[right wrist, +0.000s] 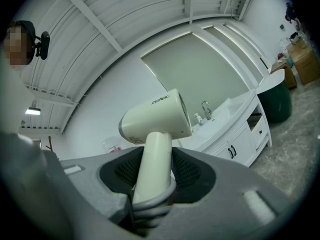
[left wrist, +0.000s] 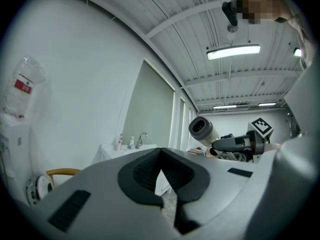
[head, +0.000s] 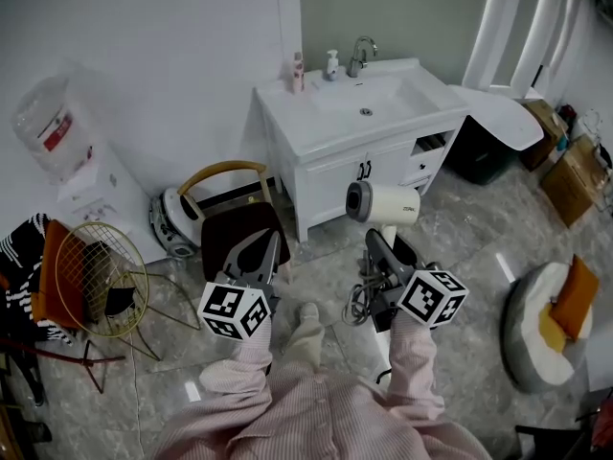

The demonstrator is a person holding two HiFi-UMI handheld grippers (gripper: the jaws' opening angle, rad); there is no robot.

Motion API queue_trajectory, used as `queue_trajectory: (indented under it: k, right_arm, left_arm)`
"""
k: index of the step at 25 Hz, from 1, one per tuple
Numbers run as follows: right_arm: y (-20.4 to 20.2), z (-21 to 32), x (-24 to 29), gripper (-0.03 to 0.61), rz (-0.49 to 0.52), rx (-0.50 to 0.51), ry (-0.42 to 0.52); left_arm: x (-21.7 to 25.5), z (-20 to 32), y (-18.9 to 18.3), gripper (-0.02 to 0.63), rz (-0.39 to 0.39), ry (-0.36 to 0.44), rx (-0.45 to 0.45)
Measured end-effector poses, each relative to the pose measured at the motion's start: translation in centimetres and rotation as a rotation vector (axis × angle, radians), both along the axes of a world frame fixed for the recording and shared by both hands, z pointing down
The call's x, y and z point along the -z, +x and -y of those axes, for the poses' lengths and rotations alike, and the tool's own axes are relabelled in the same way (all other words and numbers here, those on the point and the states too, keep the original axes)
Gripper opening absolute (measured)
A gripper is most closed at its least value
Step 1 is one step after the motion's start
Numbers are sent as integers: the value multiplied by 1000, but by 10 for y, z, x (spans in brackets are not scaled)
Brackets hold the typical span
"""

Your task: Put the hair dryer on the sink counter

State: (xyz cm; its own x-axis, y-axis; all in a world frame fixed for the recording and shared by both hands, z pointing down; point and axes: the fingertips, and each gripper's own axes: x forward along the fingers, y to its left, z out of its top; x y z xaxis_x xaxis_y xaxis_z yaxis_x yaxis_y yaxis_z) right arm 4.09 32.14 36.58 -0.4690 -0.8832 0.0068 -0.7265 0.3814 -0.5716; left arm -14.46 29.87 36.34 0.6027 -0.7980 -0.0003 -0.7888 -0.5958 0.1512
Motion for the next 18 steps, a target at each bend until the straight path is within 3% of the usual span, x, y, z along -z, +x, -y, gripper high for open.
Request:
queue_trajectory:
  k: [18]
  right_arm:
    - [13,209,0,170,2,-13,-13]
  left_arm:
    - [8,215,19,-3,4,-7,-31]
